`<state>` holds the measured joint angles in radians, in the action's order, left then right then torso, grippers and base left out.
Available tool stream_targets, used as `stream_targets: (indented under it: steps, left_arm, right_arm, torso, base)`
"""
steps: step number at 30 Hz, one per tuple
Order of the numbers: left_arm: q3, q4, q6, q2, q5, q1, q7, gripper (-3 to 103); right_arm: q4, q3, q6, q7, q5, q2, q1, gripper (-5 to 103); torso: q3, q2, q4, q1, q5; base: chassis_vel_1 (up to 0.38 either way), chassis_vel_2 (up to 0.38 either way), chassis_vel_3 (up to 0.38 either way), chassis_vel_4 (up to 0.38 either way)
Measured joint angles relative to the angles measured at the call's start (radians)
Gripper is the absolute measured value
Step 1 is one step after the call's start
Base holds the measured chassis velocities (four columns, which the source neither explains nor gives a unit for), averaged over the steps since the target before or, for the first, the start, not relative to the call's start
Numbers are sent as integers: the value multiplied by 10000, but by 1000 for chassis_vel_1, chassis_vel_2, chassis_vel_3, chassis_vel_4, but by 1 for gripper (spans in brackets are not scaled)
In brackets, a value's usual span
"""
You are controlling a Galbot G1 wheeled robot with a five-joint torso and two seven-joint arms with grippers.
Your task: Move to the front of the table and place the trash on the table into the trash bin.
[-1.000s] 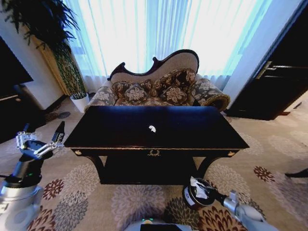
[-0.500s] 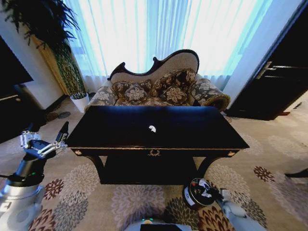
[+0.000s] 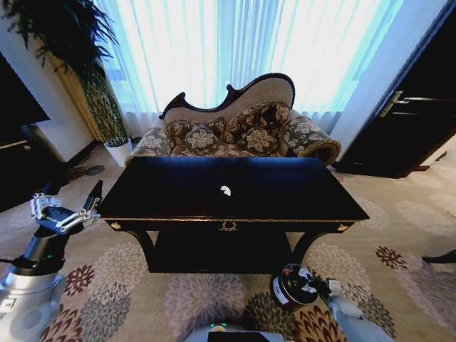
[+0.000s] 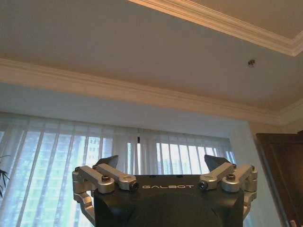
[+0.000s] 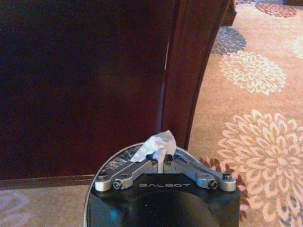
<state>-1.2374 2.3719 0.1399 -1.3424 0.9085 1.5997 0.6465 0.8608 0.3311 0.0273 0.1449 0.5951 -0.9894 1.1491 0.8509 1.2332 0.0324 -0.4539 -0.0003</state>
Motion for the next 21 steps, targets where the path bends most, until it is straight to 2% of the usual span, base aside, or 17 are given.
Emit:
stream_targets:
  steps: [2,4,7,9,12,14,15,16,18,20,21]
  left_arm:
    - [8,40,-18,-1,-12,20,-9,100]
    - [8,40,-20,-1,-12,23,-12,100]
    - [3,11,-21,0,-16,24,-18,100]
    - [4,1,-20,-1,-17,23,-19,100]
    - [19,-13,-11,-28,-24,23,-18,100]
    - [20,-13,-10,-29,-24,23,-18,100]
    - [24,-14,-8,-34,-26,22,-18,100]
    - [25,-15,-6,-35,-27,20,-17,100]
    - [25,-16,-6,-35,-28,20,-17,100]
    - [25,-17,-2,-35,-29,17,-16,100]
    - [25,-17,-2,-35,-29,17,-16,100]
  right_arm:
    - [-116,-23,-73,83,-195,43,-106,11]
    - [-122,-27,-87,85,-213,59,-114,11]
    - [-120,-28,-131,107,-302,103,-83,27]
    - [-119,-22,-131,110,-323,104,-63,27]
    - [-110,19,-117,116,-370,104,21,43]
    - [-109,21,-116,116,-371,104,24,43]
    - [-99,28,-108,118,-373,104,41,48]
    - [-67,34,-98,123,-376,104,63,60]
    - [-45,35,-95,125,-382,103,71,60]
    - [47,43,-81,133,-408,90,124,71]
    - [47,43,-81,133,-408,90,124,71]
  torso:
    - [0,0,0,0,2]
    - [0,0,0,0,1]
    - [0,0,1,0,1]
    - [0,0,0,0,1]
    - [0,0,1,0,1]
    - [0,0,1,0,1]
    - [0,0,1,0,1]
    - [0,0,1,0,1]
    - [0,0,1,0,1]
    - [0,1,0,0,1]
    - [0,1,0,0,1]
  base:
    - [0,0,0,0]
    - [0,0,0,0]
    - [0,0,0,0]
    - [0,0,0,0]
    - [0,0,0,0]
    - [0,0,0,0]
    - [0,0,0,0]
    - [0,0,0,0]
    - [0,0,0,0]
    - [0,0,0,0]
    - [0,0,0,0]
